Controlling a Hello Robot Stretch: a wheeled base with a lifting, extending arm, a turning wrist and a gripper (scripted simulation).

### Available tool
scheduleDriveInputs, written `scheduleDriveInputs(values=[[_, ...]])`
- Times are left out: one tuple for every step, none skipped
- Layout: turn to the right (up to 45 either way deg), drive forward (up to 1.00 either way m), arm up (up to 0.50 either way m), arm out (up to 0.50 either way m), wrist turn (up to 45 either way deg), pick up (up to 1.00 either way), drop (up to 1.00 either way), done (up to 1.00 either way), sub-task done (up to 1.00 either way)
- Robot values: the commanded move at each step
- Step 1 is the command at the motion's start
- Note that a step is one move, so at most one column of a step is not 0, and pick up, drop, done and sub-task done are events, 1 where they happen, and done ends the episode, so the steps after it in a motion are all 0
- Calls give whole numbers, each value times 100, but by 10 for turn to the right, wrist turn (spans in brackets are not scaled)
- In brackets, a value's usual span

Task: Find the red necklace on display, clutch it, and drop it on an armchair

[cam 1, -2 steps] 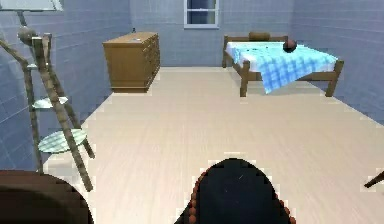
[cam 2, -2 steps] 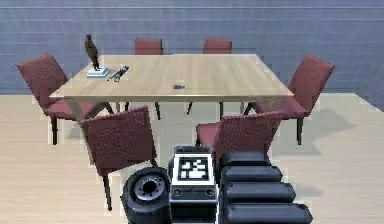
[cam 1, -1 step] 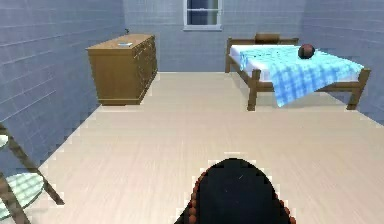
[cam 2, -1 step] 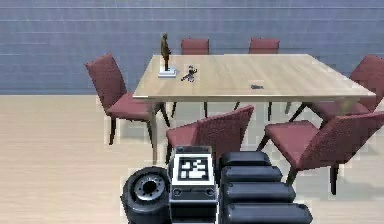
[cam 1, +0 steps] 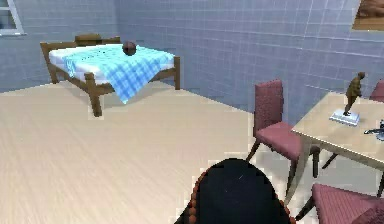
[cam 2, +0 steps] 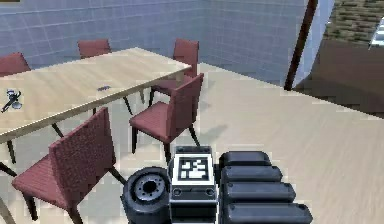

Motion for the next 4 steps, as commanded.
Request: scheduleDriveInputs(values=[[390, 0, 0, 0, 0, 0, 0, 0, 0], [-450, 0, 0, 0, 0, 0, 0, 0, 0], [-390, 0, 0, 0, 0, 0, 0, 0, 0], [450, 0, 0, 0, 0, 0, 0, 0, 0]])
